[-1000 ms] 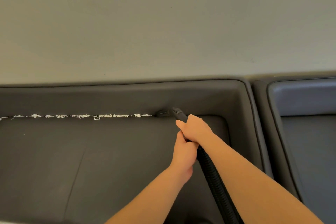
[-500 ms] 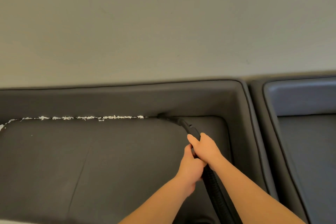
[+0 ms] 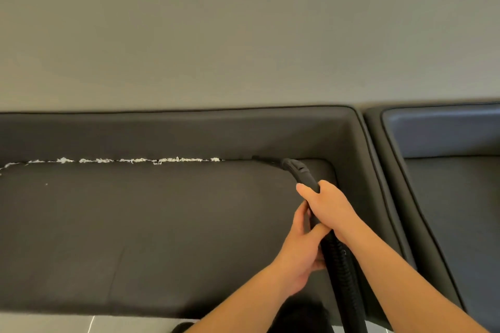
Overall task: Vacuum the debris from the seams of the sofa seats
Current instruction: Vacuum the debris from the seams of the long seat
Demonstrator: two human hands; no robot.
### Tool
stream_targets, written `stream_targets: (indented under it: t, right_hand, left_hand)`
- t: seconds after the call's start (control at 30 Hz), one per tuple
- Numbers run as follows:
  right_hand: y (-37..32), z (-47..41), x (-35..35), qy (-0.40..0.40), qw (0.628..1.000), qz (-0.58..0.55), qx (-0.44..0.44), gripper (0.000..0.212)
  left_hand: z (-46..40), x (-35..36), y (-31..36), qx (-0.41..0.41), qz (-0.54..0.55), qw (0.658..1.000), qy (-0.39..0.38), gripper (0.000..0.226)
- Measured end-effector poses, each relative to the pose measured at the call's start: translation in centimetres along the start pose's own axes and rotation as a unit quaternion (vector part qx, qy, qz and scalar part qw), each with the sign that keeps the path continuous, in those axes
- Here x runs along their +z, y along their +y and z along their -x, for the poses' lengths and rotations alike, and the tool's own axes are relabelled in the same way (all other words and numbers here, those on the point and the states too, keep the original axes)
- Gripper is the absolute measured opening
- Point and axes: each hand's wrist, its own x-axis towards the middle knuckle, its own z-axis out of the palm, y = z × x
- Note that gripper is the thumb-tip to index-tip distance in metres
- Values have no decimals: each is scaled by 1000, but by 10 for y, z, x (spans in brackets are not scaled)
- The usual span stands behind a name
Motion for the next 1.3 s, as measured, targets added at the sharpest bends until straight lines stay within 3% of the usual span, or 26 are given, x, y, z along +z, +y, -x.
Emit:
stream_targets:
  t: [0.2, 0.43, 0.7, 0.83, 1.03, 1.3]
  right_hand:
    - [-59, 84, 113, 9, 999, -34, 3, 34]
    - [-162, 195, 260, -31, 997, -75, 11, 27]
    - [-222, 252, 283, -55, 996, -57, 48, 32]
    - [-234, 257, 285, -85, 993, -45, 74, 33]
    - [-246, 241, 282, -92, 992, -48, 67, 32]
    - [-236, 168, 242, -14, 999, 21, 40, 31]
  left_hand:
    - [101, -114, -7, 74, -3, 997, -13, 44]
    - [236, -265, 2, 138, -30, 990, 1, 52]
    - [313, -307, 38, 56, 11, 997, -58, 52]
    - [320, -315, 51, 10, -18, 999, -47, 47]
    - [300, -321, 71, -1, -40, 998, -57, 51]
    - [222, -285, 99, 2, -79, 996, -44, 45]
